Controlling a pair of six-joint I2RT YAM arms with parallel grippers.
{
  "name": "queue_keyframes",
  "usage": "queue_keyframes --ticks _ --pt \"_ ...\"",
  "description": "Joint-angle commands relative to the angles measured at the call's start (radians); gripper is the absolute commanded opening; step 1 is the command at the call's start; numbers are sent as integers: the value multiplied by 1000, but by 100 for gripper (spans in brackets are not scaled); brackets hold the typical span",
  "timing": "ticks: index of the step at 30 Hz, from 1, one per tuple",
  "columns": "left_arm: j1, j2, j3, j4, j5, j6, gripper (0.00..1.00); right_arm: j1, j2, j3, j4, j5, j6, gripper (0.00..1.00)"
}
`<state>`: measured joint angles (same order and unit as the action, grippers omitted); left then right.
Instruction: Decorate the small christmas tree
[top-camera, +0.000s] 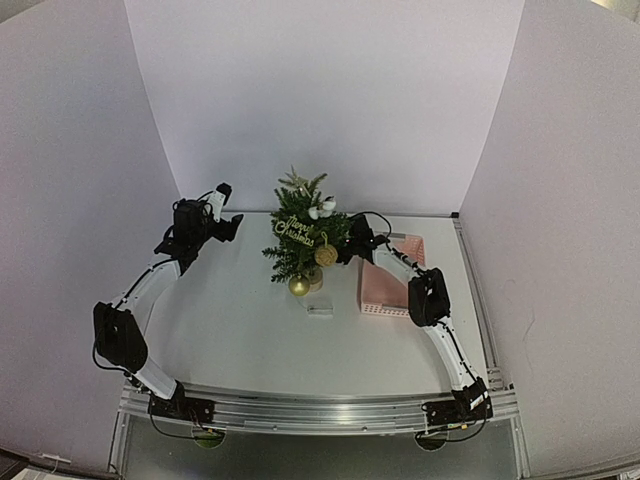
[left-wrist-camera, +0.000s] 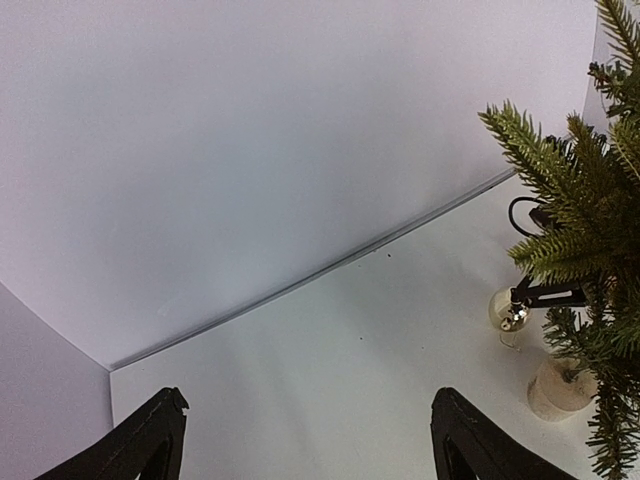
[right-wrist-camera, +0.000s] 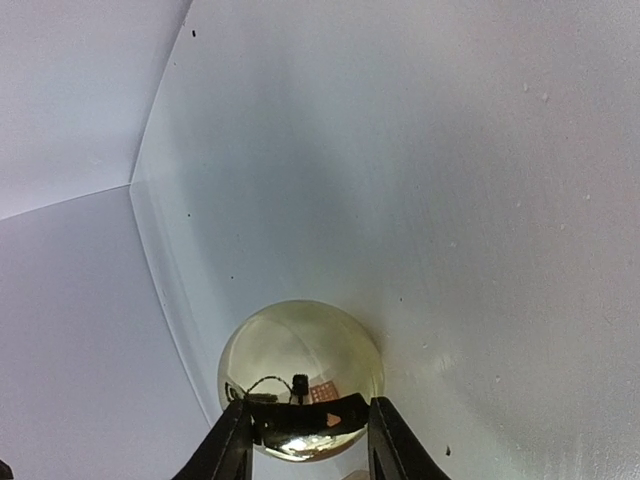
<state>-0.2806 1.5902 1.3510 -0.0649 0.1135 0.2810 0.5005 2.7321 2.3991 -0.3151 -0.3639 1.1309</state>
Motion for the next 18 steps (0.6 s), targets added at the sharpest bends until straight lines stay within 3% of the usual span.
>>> queue_keyframes --ticks 1,18 --pt "-1 -42 -6 42 17 2 85 2 -50 -34 -12 12 -3 36" --pt "0 -47 -16 39 21 5 85 -2 -143 -111 14 18 -35 34"
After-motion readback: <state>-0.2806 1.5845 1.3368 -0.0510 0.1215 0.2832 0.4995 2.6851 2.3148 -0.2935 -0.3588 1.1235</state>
